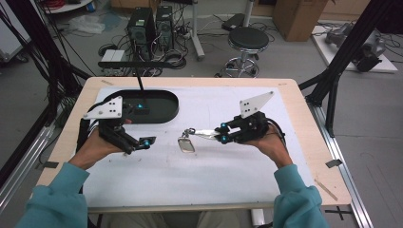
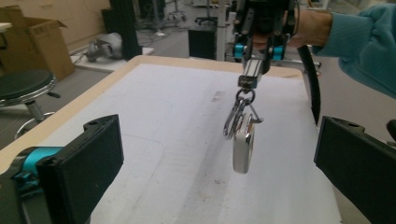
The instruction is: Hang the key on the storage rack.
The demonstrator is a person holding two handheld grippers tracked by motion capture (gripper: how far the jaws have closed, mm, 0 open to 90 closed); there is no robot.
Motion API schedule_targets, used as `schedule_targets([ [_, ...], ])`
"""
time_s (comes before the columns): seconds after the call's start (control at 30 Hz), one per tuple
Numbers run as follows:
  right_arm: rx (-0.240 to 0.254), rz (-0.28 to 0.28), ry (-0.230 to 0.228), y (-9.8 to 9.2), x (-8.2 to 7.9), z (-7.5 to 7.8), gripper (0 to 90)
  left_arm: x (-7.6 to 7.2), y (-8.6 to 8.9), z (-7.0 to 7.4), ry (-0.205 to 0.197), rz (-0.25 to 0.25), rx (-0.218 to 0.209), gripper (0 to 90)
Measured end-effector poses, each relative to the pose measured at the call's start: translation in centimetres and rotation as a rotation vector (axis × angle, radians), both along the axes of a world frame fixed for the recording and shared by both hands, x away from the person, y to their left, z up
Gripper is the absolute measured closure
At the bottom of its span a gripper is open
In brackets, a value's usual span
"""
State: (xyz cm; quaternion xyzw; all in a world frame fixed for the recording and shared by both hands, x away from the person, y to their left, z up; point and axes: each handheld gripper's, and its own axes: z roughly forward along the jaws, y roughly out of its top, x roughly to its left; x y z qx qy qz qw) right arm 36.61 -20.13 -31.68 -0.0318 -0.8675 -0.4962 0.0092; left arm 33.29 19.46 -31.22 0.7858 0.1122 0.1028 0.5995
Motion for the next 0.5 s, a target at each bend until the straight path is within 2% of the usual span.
schedule_targets([
  [0.07, 0.0, 0.007, 0.001, 0.2, 0.0, 0.0, 74.5, 0.2, -0.6, 0.3, -0.002, -0.021, 0.019, 2.6],
  [0.1, 0.0, 0.012, -0.003, 0.3, 0.0, 0.0, 74.5, 0.4, -1.3, 0.5, 0.002, -0.04, 0.045, 2.5],
  [0.13, 0.0, 0.012, -0.003, 0.3, 0.0, 0.0, 74.5, 0.4, -1.3, 0.5, 0.002, -0.04, 0.045, 2.6],
  [0.2, -0.001, 0.019, -0.009, 0.5, 0.0, 0.0, 74.5, 0.6, -1.9, 0.8, 0.002, -0.055, 0.077, 2.5],
  [0.27, 0.0, 0.023, -0.01, 0.7, 0.0, 0.1, 74.5, 0.7, -2.6, 1.1, 0.007, -0.07, 0.089, 2.6],
  [0.33, 0.004, 0.027, -0.007, 0.8, 0.0, 0.1, 74.5, 0.8, -3.2, 1.4, -0.005, -0.087, 0.122, 2.7],
  [0.37, 0.0, 0.031, -0.009, 0.8, 0.0, 0.1, 74.5, 0.8, -3.7, 1.6, 0.0, -0.112, 0.138, 3.6],
  [0.43, -0.003, 0.036, -0.012, 1.0, 0.0, 0.1, 74.5, 0.9, -4.0, 1.7, -0.001, -0.124, 0.144, 12.0],
  [0.47, -0.005, 0.034, -0.009, 1.1, 0.0, 0.0, 74.5, 0.9, -4.6, 1.9, -0.004, -0.13, 0.164, 12.3],
  [0.5, -0.007, 0.037, -0.012, 1.2, 0.0, 0.0, 74.5, 0.9, -4.6, 1.9, -0.004, -0.13, 0.164, 12.3],
])
